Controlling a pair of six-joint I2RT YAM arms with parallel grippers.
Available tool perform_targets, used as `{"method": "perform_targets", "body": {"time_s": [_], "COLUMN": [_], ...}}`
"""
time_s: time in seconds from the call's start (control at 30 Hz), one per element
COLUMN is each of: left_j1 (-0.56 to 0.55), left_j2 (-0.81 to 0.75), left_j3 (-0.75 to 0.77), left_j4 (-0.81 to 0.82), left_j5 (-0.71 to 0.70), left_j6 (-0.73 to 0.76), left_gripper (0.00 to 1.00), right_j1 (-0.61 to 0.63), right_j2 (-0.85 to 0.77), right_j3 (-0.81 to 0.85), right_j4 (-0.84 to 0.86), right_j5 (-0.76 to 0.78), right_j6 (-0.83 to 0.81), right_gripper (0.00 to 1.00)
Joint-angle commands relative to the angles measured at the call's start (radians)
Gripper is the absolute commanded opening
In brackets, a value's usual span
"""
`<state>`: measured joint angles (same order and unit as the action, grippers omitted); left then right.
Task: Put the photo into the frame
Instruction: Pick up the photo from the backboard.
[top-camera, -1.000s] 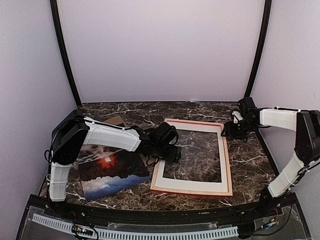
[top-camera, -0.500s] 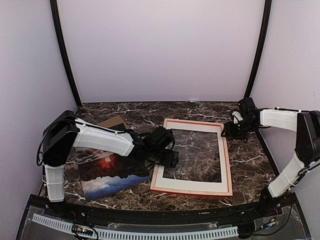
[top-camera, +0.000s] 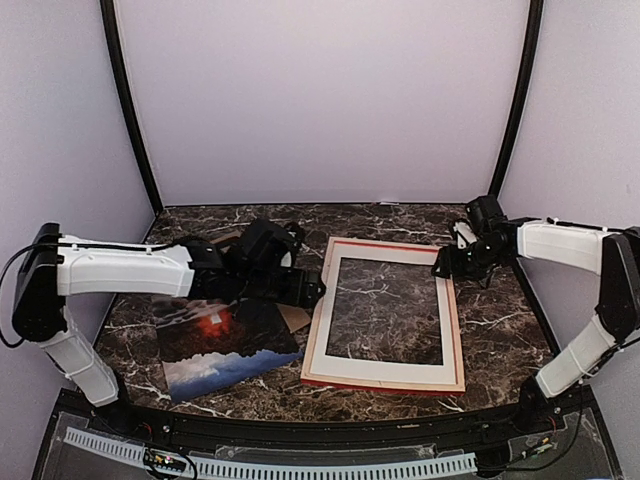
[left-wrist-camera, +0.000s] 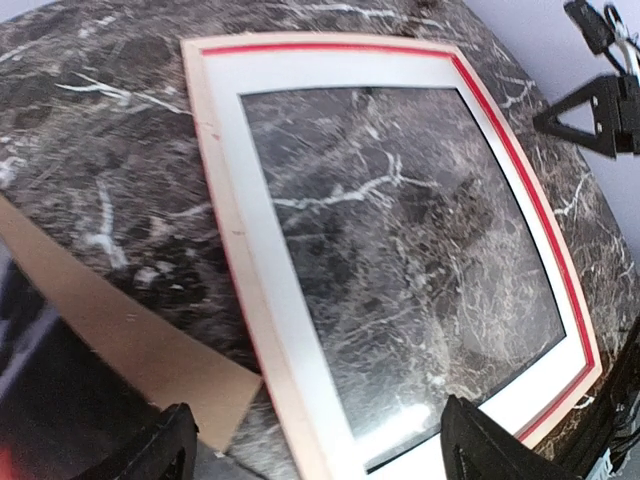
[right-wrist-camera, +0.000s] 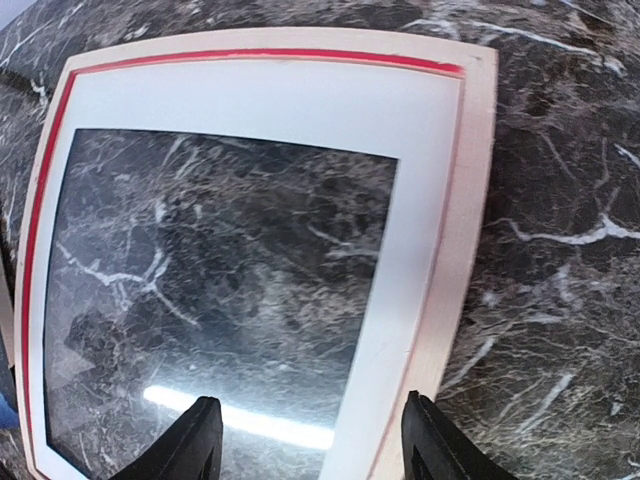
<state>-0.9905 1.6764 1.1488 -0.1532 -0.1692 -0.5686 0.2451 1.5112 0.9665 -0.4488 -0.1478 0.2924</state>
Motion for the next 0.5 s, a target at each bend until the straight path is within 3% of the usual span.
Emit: {"method": "perform_targets", "body": {"time_s": [0.0,0.23,0.47], "left_j1": [0.118,0.389,0.649], "left_j2": [-0.202,-0.447,-0.506], "left_j3": [-0.097,-0.258,-0.35], "left_j4": [-0.095,-0.182,-0.254], "left_j5": [-0.034,0.014,0.13], "left_j6": [0.051,0.065,0.082], "left_gripper": [0.88,0.95,0.96], "right_j1": [0.095,0.31,0.522], "right_j2": [-0.031,0.057,0.248], "right_j3": [0.001,0.101,0.319], "right_j4": [0.033,0.101,0.149], "right_j5": [0.042,0.03,-0.024], "right_j6": [0.033,0.084,0.113], "right_gripper": [0.62,0.62,0.62]}}
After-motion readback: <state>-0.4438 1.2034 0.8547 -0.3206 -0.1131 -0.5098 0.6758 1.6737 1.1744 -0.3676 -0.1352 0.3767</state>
